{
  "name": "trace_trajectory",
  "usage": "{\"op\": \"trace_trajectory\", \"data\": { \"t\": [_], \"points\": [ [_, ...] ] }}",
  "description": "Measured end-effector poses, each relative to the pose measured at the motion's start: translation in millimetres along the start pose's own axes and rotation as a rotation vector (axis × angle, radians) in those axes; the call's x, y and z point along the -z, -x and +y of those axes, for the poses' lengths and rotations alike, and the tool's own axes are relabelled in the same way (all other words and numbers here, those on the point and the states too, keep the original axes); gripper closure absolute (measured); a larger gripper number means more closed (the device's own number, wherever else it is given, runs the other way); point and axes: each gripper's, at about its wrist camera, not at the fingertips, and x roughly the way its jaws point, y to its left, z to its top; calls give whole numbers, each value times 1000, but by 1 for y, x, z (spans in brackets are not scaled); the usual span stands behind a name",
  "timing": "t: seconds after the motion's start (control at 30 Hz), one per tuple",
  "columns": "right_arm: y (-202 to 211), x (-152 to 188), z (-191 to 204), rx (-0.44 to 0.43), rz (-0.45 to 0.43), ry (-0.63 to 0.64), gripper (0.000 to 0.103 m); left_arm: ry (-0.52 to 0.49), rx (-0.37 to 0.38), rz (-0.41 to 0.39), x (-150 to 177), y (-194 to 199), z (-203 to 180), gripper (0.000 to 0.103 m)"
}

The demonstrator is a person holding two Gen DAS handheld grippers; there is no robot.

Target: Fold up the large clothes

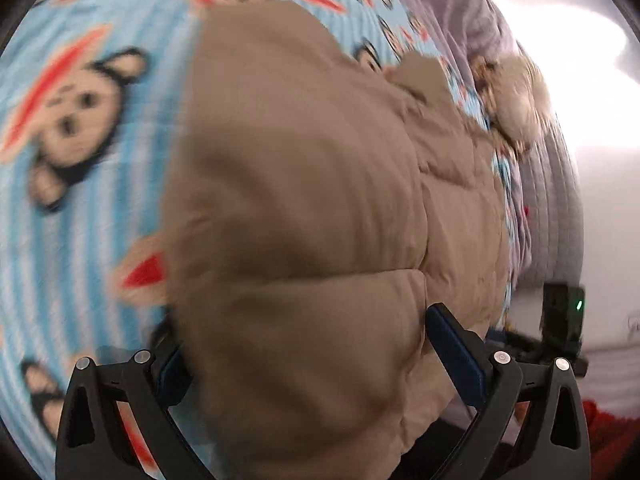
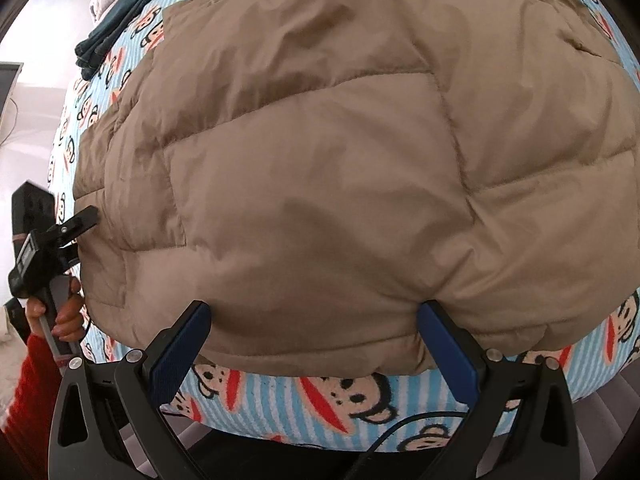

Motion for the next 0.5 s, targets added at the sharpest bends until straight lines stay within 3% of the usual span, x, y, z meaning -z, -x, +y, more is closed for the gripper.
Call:
{"op": "trace_trajectory", "data": {
  "t": [0.13,0.3,0.33,0.37,0.4,0.43,0.5],
  "points": [
    [-1,-1,0,-3,-7,-13,0,-87,-48,65,-7,-22,-12,1],
    [-3,-1,0,-3,-14,-25,0,-113,-56,74,-8,-29,-13,1],
    [-3,-1,1,-3,-16,-26,0,-116,-60,67,-6,-28,-14,12],
    [-3,-1,1,-2,-19,-28,0,-134,-55,58,-6,-27,-17,32],
    [-3,-1,1,-2,-22,-30,0,-138,-37,61,-5,-27,-19,44],
    [-3,-2,2,-2,-23,-30,0,-131,10,67,-5,-25,-23,63],
    [-2,-2,2,-3,-27,-32,0,-158,10,54,-3,-19,-35,71]
  ]
}}
